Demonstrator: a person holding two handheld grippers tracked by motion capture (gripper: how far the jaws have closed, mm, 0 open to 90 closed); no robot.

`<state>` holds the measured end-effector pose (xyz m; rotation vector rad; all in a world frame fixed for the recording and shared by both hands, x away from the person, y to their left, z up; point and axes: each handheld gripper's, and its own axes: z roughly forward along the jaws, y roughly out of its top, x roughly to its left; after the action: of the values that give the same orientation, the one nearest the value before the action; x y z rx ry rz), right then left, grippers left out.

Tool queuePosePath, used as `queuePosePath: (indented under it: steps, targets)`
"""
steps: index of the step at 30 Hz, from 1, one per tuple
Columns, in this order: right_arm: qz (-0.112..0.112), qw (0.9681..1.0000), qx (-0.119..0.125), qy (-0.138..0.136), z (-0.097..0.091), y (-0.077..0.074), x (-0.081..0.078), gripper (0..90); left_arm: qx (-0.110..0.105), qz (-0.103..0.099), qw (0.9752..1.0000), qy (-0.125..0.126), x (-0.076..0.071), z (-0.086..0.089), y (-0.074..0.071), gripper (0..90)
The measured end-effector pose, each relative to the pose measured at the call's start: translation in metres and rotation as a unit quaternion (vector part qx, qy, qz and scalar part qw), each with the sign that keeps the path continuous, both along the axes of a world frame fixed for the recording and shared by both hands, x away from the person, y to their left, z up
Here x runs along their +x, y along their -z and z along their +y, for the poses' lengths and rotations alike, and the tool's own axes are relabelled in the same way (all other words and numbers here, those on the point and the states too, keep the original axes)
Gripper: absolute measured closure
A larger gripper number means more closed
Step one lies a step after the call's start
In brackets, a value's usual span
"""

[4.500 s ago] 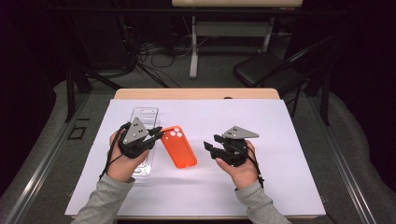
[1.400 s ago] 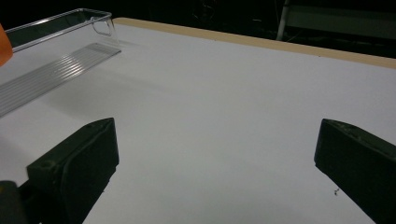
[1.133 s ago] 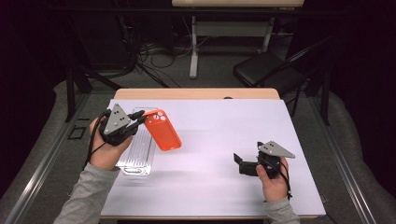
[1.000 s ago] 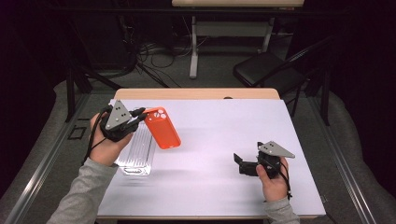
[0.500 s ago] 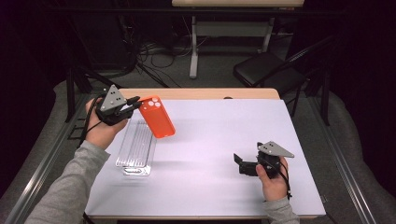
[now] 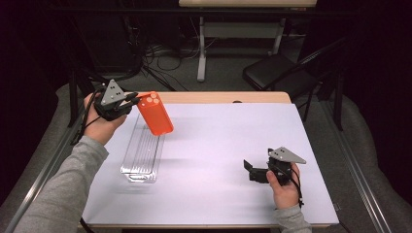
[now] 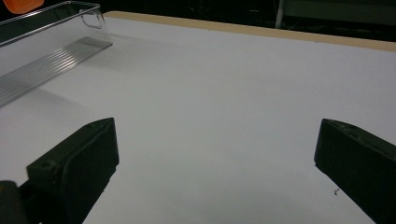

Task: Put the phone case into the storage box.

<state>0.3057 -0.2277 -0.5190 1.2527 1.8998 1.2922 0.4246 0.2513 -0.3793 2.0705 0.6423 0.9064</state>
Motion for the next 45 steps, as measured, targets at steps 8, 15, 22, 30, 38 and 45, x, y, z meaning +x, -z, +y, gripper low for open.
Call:
queuePosePath:
  steps: [8,15,22,30,38,45]
  targets:
    - [0.002,1.0,-0.003,-0.001,0.002,0.001,0.001,0.0,0.015,-0.007,0.9998,-0.008,0.009,0.006,0.003,80.9]
    - [0.004,1.0,-0.003,0.001,0.002,0.001,-0.001,0.0,0.029,-0.016,0.9994,-0.008,0.019,0.005,0.007,80.9]
    - [0.003,1.0,-0.007,0.001,0.003,0.002,-0.001,0.0,0.057,-0.03,0.9978,-0.016,0.025,0.005,0.012,80.9]
    - [0.006,1.0,-0.007,0.001,0.003,0.004,-0.001,0.0,0.092,-0.051,0.9943,-0.019,0.029,0.005,0.016,80.9]
    - [0.007,1.0,-0.003,0.002,0.003,0.003,-0.002,0.0,0.114,-0.067,0.9912,-0.011,0.035,0.004,0.022,80.9]
    - [0.006,0.9999,-0.006,0.005,0.002,0.003,-0.003,0.0,0.117,-0.076,0.9902,-0.002,0.042,0.007,0.025,80.9]
